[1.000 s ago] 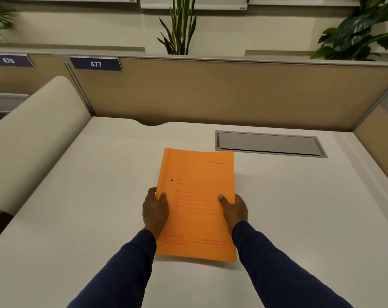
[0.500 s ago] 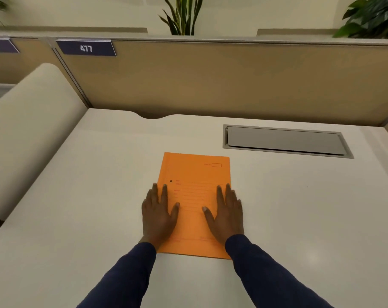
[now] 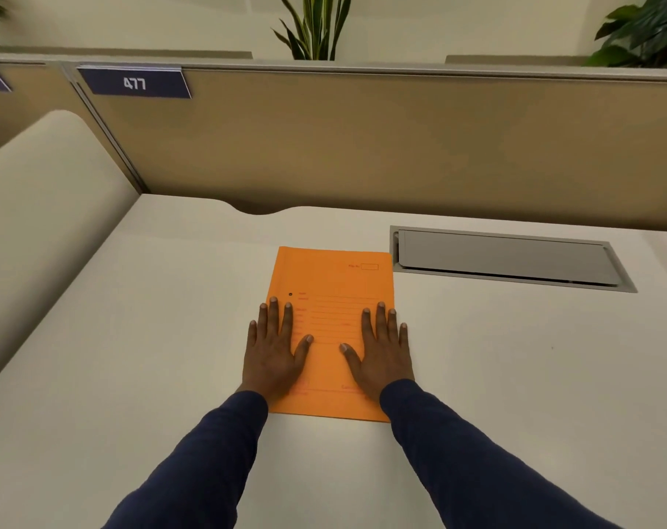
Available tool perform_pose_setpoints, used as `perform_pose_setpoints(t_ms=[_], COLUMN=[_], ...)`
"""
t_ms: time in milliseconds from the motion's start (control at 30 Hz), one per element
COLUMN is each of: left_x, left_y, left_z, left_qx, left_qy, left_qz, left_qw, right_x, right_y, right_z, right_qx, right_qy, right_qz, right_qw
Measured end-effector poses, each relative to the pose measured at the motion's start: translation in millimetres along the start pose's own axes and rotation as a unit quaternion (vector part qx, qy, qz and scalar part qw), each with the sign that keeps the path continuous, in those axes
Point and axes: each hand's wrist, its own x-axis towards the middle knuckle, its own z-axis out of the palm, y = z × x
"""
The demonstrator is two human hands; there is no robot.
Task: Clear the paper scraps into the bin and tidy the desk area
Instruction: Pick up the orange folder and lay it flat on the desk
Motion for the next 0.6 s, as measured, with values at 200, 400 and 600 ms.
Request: perform_pose_setpoints(t_ms=[200, 400, 600], left_x=[46, 73, 78], left_y=[-4, -5, -5], left_z=[-4, -5, -7], left_qx=[0.013, 0.012, 0.021], left_qy=[0.008, 0.011, 0.009], left_qz=[0.007, 0.009, 0.011], left_qw=[1.0, 1.0, 1.0], right_x=[42, 69, 74], right_y=[-2, -1, -1], right_z=[-4, -6, -4], right_qx=[-0.001, -0.003, 0.0], right_qy=[0.023, 0.038, 0.045], right_qz=[0.001, -0.004, -0.001], right_qw=[1.0, 0.999, 0.999])
